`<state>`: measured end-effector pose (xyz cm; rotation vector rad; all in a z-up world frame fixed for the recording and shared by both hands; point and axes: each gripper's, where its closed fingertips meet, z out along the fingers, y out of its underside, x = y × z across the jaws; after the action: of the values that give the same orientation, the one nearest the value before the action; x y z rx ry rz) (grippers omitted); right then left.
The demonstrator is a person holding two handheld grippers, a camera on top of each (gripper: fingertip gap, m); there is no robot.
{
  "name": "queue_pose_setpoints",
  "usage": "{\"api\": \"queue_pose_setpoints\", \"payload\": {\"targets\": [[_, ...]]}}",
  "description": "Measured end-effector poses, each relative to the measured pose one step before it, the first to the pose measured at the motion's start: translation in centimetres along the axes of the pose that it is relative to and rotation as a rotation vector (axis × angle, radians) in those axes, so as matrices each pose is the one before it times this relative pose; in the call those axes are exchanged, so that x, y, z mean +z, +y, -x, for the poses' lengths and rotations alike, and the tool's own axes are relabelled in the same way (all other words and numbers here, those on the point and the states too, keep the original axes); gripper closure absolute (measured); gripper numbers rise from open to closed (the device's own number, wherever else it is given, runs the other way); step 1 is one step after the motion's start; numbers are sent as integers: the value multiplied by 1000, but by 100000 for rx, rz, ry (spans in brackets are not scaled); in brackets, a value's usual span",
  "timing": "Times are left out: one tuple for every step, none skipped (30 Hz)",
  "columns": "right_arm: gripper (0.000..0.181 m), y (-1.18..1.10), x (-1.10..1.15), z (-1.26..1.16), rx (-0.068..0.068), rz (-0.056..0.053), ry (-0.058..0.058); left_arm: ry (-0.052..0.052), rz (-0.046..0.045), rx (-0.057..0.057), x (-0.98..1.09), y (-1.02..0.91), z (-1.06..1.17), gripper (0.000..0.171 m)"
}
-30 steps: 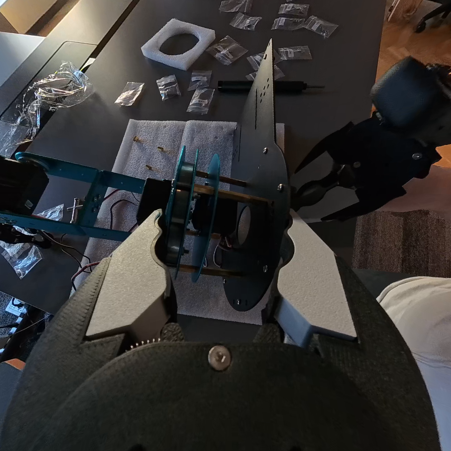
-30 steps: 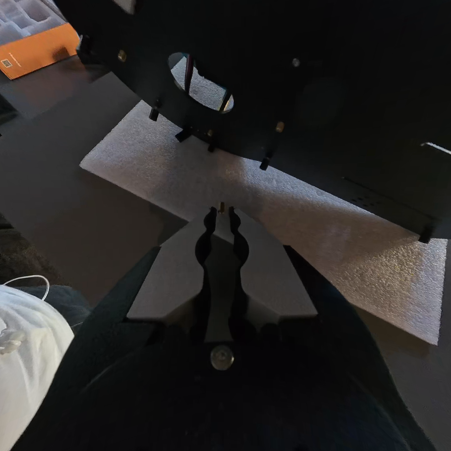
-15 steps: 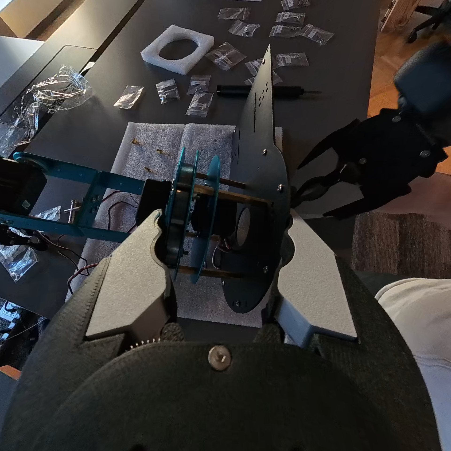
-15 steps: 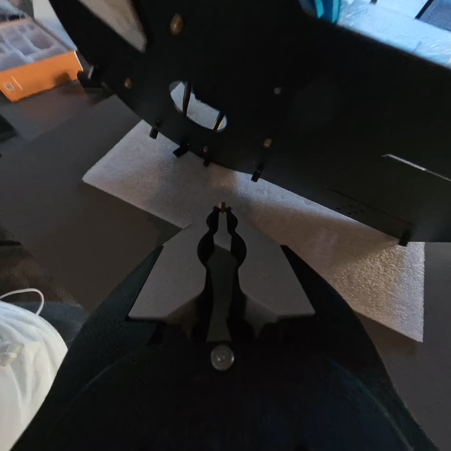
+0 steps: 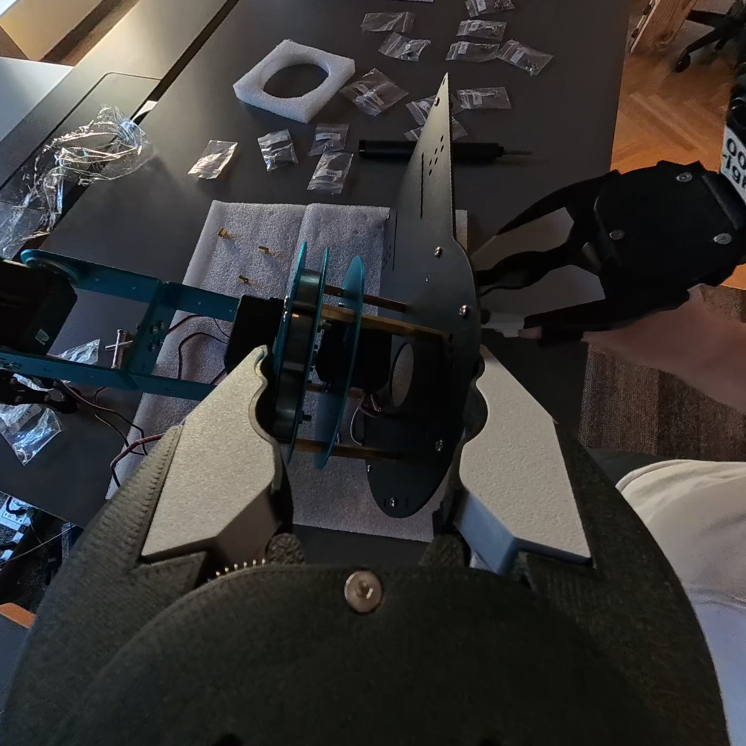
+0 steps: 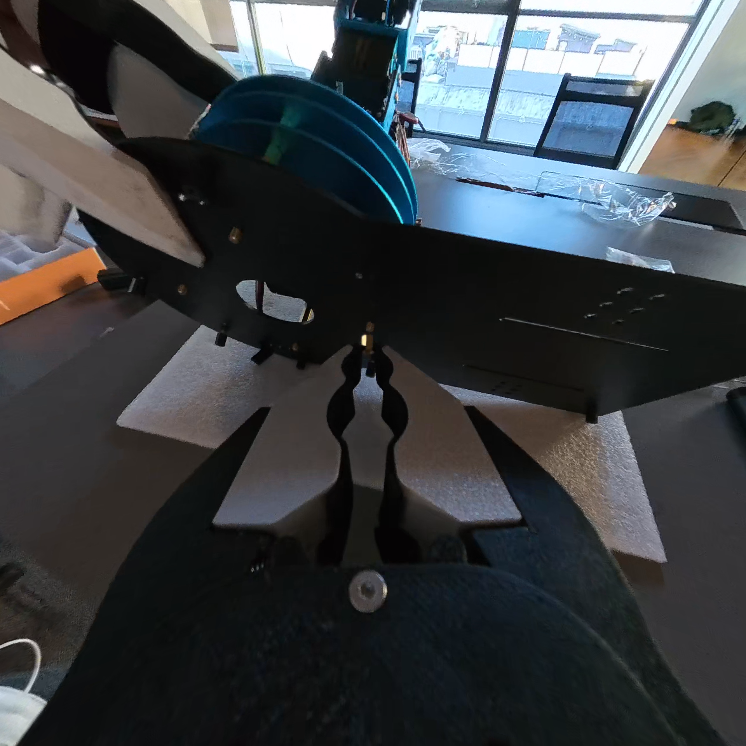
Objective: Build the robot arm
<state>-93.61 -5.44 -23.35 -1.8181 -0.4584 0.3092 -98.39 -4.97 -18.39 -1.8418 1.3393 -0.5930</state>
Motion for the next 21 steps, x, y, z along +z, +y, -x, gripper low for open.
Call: {"api": "queue_pose_setpoints", "payload": {"targets": [[177,25,137,59,297,375,-640,-1,62,12,3,3,-2,77],[177,-183,30,-50,302,-1026,123,-14,84,23,-5,-2,1,77],[177,-129,-15,-130,277,-599,652,-1,48,5,4,1,-3,77],[177,29,51,36,381,447,-396,21,0,-24,0,0,-5,77],[177,18,54,29,341,102,-326,25,-9,-17,4,-3,5,77],[177,12,39,16,95,-63,-7,17,-10,13,-13,-4,3,77],[177,4,14,-10,-221,-281,189,32,-17,-1,4,-4,5,77],[177,33,25,0,104,-97,120,30,-5,-4,0,-1,-5,77],[177,18,40,19,419,-104,73,11,30,13,-2,4,-1,77],[177,7,45,6,604,-97,228,0,50,4,4,1,-3,77],[177,48,54,24,1088,182,85,15,57,11,-4,8,-1,77],[177,39,53,26,1540,211,-118,11,94,46,1,7,-2,77],[177,14,55,-5,2004,47,-275,-29,139,7,-4,1,-11,77],[177,21,32,6,2240,110,-490,-40,159,25,11,5,-3,77],[177,-5,0,8,2240,-46,-600,-15,127,87,-3,0,-7,77],[177,4,-2,-2,2207,-85,-692,13,47,-4,-3,7,-2,77],[177,-12,-9,31,2314,-108,-770,2,24,-32,-2,3,-2,77],[178,-3,-14,21,2232,-163,-795,-18,55,34,3,2,1,77],[177,-6,-13,-4,1910,-61,-732,-6,48,37,1,2,-9,77],[177,-14,-24,-2,1744,-72,-628,18,11,-2,2,0,7,77],[177,-12,-23,13,1466,-40,-482,17,26,7,-1,-10,-5,77]]}}
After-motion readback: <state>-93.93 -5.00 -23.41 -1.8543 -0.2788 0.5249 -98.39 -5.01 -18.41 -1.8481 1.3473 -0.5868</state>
